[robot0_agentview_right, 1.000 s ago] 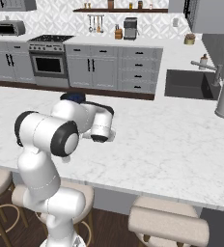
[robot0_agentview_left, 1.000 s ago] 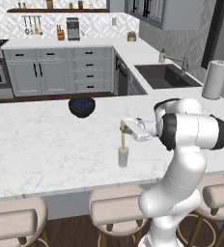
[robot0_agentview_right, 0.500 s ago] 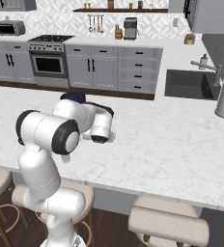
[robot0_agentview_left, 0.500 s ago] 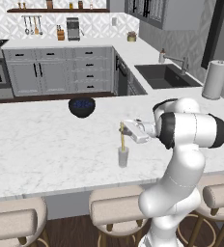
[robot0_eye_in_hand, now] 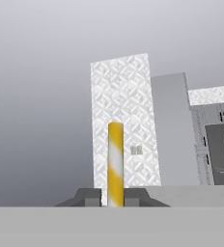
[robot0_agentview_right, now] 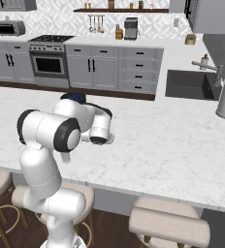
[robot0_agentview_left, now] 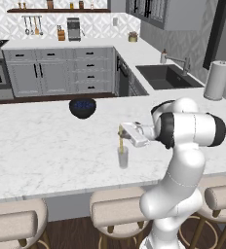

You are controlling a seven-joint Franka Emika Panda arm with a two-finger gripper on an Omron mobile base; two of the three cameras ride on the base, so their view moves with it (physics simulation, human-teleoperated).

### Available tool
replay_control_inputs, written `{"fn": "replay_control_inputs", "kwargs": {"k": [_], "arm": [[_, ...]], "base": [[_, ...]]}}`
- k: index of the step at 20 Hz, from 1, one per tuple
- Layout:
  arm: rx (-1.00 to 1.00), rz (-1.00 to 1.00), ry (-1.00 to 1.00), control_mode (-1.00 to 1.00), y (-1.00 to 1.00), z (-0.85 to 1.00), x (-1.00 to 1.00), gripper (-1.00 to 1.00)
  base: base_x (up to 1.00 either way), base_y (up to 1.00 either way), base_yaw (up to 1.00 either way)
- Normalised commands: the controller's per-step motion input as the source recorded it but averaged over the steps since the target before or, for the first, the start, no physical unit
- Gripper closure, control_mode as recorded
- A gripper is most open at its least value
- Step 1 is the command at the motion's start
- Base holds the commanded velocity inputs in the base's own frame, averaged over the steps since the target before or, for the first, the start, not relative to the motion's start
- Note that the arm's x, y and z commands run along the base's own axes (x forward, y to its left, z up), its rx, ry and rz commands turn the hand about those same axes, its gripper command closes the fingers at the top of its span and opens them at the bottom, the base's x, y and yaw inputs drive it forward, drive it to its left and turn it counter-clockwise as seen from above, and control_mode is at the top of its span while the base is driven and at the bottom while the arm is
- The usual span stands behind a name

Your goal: Take a straw from the drawer in front and place it inside the glass cup on the dining counter.

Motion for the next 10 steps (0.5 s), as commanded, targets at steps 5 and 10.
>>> {"fn": "replay_control_inputs", "kwargs": {"k": [5, 10], "arm": [[-0.01, 0.0, -0.05, -1.0, 0.01, -0.1, 0.02, 1.0], [-0.06, 0.0, -0.05, -1.0, 0.0, -0.15, -0.14, 1.0]], "base": [[0.0, 0.0, 0.0], [0.0, 0.0, 0.0]]}}
